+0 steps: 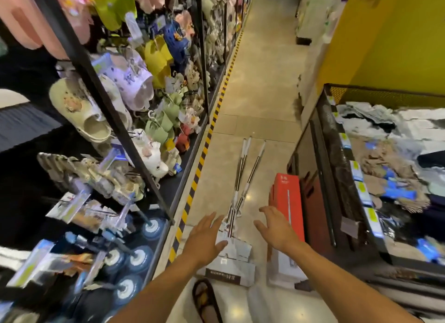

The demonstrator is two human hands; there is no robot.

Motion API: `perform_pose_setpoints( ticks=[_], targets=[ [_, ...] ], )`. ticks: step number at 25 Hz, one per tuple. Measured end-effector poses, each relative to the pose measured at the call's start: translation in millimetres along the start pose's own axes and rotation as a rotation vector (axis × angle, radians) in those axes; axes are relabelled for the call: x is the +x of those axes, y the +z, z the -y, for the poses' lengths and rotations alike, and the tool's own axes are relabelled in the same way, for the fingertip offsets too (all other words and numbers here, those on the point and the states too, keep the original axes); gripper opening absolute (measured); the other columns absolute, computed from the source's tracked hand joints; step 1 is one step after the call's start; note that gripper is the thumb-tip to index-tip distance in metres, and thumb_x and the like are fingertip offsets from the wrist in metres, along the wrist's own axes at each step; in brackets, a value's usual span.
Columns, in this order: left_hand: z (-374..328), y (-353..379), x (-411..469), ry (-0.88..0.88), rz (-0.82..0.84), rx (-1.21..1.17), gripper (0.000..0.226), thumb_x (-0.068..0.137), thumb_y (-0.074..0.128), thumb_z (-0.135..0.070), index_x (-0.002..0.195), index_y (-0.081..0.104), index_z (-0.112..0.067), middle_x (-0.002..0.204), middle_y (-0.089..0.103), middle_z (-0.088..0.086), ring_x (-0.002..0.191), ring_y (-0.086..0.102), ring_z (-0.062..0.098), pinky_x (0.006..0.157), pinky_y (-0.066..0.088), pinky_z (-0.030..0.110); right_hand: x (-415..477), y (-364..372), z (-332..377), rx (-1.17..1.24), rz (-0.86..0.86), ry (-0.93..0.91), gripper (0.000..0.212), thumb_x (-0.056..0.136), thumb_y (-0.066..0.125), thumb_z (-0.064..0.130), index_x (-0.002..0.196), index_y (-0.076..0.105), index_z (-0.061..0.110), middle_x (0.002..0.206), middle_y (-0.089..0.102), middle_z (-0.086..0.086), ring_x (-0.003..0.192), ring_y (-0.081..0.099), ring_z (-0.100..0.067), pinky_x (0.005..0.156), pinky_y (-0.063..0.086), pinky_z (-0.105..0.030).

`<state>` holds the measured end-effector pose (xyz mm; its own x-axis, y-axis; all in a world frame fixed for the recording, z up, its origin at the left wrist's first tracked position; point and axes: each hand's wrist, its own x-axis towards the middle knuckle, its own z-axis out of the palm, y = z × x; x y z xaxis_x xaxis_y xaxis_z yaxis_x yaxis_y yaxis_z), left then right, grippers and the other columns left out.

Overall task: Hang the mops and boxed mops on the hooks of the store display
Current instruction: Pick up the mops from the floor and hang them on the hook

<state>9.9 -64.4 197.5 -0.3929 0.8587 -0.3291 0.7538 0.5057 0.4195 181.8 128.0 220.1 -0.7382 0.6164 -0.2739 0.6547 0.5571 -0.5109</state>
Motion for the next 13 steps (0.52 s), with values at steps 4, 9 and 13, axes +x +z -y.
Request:
perform_pose_setpoints(
  ticks=[4,9,13],
  targets=[
    [44,-3,95,0.005,0.058,-0.007,0.077,0.104,0.049,-0.052,0.166,0.009,-0.029,0.175,0.009,-0.002,0.162,0.009,0.023,0.129,0.019,0.043,95,18,-10,0.057,0.032,0.093,0.054,0.102,0.056,0.040,0.147,0.047,0.011,0.150,0.047,-0.009,0.139,0.044,-0.026,0.114,0.035,-0.034],
    [97,18,206,-0.012,0.181,-0.033,0.074,0.106,0.049,-0.048,0.166,0.012,-0.027,0.173,0.016,-0.001,0.160,0.015,0.025,0.127,0.024,0.047,203,56,-39,0.188,0.062,0.230,0.051,0.102,0.059,0.035,0.145,0.049,0.010,0.149,0.050,-0.010,0.137,0.048,-0.027,0.112,0.036,-0.032],
    [131,71,284,-0.035,0.245,-0.176,0.064,0.107,0.050,-0.039,0.163,0.021,-0.028,0.170,0.027,-0.002,0.157,0.024,0.020,0.126,0.026,0.035,279,106,-86,0.205,0.112,0.266,0.049,0.105,0.054,0.032,0.147,0.048,0.008,0.150,0.049,-0.011,0.137,0.047,-0.028,0.110,0.035,-0.031]
  ],
)
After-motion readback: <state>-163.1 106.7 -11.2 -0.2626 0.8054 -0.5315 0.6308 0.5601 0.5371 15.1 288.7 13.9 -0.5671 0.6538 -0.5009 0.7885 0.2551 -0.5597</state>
